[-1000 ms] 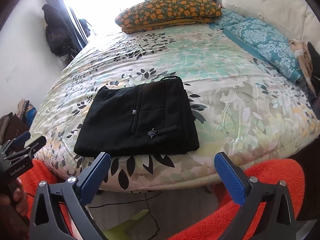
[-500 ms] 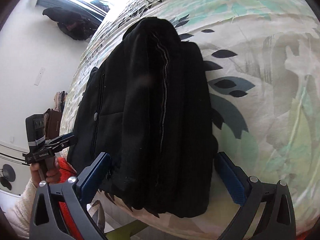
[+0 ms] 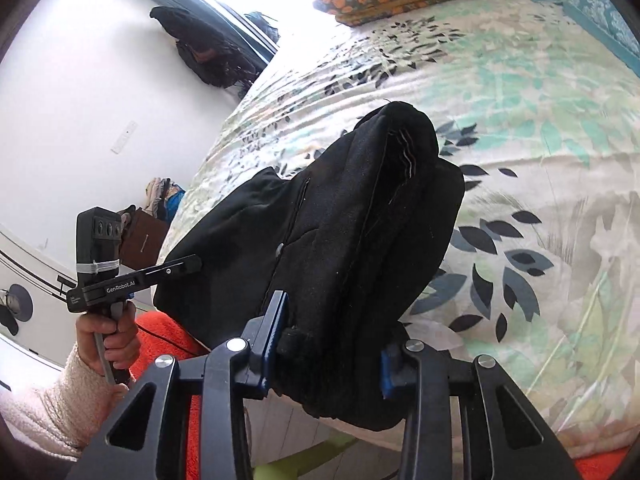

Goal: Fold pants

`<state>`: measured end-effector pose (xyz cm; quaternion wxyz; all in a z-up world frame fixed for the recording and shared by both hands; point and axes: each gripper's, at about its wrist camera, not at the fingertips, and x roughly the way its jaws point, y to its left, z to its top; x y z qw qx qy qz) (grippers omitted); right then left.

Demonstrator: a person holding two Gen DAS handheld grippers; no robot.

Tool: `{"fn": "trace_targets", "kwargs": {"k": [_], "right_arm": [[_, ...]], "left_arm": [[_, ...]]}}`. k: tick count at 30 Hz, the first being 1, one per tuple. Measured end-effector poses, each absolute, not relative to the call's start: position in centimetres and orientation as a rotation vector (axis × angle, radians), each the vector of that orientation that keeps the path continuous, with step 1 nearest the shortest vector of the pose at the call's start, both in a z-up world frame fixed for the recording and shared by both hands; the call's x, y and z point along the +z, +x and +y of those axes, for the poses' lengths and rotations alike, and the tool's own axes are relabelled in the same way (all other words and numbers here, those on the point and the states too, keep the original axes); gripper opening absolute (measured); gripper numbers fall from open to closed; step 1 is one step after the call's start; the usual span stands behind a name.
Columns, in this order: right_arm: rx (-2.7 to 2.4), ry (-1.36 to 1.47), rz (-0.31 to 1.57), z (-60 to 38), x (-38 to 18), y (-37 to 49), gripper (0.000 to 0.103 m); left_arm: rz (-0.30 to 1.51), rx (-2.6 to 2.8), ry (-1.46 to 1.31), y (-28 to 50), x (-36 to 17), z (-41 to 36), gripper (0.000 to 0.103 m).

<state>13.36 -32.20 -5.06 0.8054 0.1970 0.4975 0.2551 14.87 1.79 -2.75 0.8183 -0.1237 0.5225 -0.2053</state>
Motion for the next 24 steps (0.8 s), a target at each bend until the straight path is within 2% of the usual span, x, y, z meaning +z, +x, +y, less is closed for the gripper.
{"fn": "trace_targets", "kwargs": {"k": [5, 6, 7, 9, 11, 12, 13, 17, 18, 19, 24], "right_arm": [[0.525, 0.438, 1.071, -31.2, -7.3, 15.0, 0.040], [0.502, 0.438, 1.085, -30.9, -8.6, 15.3, 0.042], [0.479, 0.438, 1.107, -30.7, -10.1, 15.6, 0.047], [0.359, 0.392, 1.174, -30.7, -12.7, 15.7, 0.060], [0.233, 0.323, 1.144, -31.5, -12.7, 14.1, 0.093], [0.204, 0.294, 1.104, -32.0, -11.6, 13.1, 0.098], [0.183, 0.264, 1.071, -32.2, -10.2, 12.0, 0.100], [0.073, 0.058, 0.976, -31.1, -3.2, 7.6, 0.103], [0.054, 0.025, 0.954, -30.6, -1.8, 6.9, 0.103], [0.034, 0.005, 0.933, -30.1, -0.2, 5.7, 0.103], [-0.004, 0.000, 0.842, -27.4, 4.0, 1.3, 0.103]], "left_arm": [[1.089, -0.357, -0.190, 15.7, -4.2, 2.9, 0.024], [1.092, -0.316, -0.137, 15.9, -5.5, 2.5, 0.030], [1.095, -0.259, -0.069, 15.9, -6.9, 2.2, 0.038], [1.107, -0.157, 0.064, 15.1, -9.3, 1.7, 0.039], [1.060, -0.085, 0.162, 13.3, -9.0, 1.9, 0.046], [1.022, -0.068, 0.194, 12.1, -8.2, 2.0, 0.063], [0.975, -0.055, 0.214, 10.9, -6.9, 1.8, 0.074], [0.784, -0.021, 0.222, 6.6, -0.2, 1.1, 0.077], [0.747, 0.000, 0.211, 5.6, 1.3, 0.7, 0.085], [0.723, 0.020, 0.196, 4.7, 2.7, 0.4, 0.087], [0.714, 0.008, 0.151, 2.1, 6.1, -1.3, 0.088]]}}
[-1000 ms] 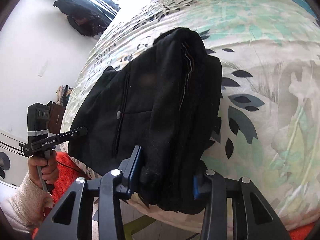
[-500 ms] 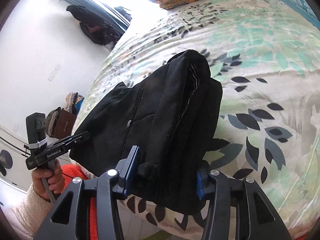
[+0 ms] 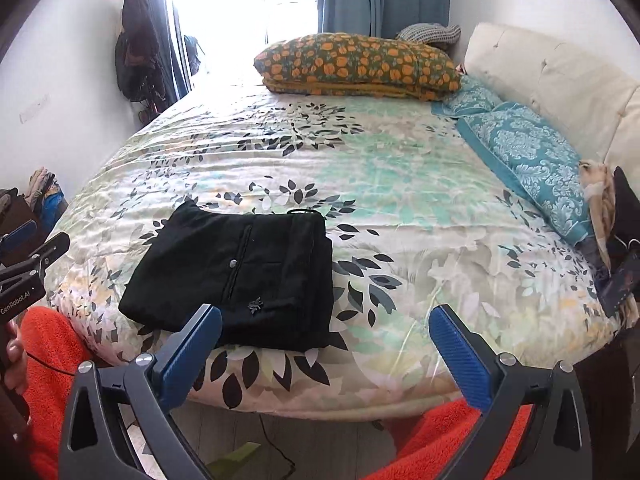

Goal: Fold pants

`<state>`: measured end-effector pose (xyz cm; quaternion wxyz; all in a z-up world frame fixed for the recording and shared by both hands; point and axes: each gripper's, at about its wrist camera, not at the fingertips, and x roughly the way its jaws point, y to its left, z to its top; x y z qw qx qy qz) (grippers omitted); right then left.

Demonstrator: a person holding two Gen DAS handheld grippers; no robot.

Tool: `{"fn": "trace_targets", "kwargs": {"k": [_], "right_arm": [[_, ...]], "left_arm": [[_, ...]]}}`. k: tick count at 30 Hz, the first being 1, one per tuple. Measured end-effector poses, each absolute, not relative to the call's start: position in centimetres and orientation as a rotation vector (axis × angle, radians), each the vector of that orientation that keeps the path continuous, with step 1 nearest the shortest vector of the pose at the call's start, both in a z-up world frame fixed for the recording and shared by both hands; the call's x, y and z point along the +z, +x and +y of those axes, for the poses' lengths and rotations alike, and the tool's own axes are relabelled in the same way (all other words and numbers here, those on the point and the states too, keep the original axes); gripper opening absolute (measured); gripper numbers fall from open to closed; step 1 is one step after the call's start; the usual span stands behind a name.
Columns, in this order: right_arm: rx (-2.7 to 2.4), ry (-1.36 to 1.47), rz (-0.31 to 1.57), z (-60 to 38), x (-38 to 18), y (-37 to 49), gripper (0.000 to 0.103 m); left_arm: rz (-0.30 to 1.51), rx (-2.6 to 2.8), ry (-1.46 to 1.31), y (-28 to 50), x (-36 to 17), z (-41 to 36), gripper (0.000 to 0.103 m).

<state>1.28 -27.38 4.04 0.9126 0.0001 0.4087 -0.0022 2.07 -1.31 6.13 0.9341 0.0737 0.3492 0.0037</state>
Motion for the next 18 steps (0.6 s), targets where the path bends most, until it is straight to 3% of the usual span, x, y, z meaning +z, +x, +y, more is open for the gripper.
{"fn": "trace_targets", "kwargs": {"k": [18], "right_arm": [[0.022, -0.016, 0.872, -23.3, 2.0, 0.0, 0.103]], "left_arm": [[0.876, -0.009, 0.142, 1.2, 3.7, -2.4, 0.087]]}}
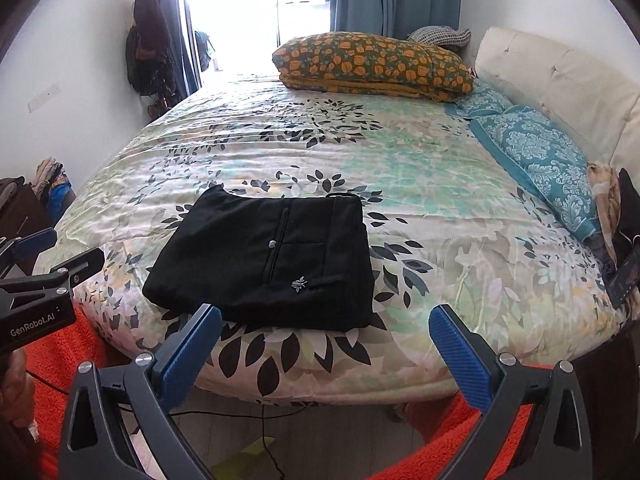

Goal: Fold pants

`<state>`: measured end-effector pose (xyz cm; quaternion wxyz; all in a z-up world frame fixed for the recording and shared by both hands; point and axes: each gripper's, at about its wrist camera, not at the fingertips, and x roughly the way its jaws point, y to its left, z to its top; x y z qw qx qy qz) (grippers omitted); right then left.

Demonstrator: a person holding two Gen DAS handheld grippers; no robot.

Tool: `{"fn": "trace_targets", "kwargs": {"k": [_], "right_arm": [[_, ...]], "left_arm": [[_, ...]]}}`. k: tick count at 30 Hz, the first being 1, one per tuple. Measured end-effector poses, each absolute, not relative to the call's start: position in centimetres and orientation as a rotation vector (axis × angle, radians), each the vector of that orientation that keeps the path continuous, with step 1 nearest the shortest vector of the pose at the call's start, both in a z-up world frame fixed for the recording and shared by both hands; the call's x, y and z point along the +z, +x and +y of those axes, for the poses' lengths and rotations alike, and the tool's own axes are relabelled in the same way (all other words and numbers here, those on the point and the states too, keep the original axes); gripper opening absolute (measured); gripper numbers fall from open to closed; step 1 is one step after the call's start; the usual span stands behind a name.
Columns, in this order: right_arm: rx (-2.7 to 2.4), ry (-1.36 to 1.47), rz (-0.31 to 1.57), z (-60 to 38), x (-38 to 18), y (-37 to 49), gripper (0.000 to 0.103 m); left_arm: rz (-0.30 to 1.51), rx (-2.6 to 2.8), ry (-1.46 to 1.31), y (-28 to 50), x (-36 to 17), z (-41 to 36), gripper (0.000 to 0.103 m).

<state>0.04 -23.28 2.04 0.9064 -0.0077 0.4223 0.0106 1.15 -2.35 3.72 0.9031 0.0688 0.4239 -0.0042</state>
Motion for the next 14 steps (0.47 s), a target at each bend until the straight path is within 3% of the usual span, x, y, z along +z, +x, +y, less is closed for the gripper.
{"fn": "trace_targets", "kwargs": {"k": [14], "right_arm": [[0.043, -0.002, 0.909, -23.0, 1.0, 0.1, 0.103]], "left_arm": [[0.890, -0.065, 0.139, 0.7, 2.6, -3.0, 0.088]]}}
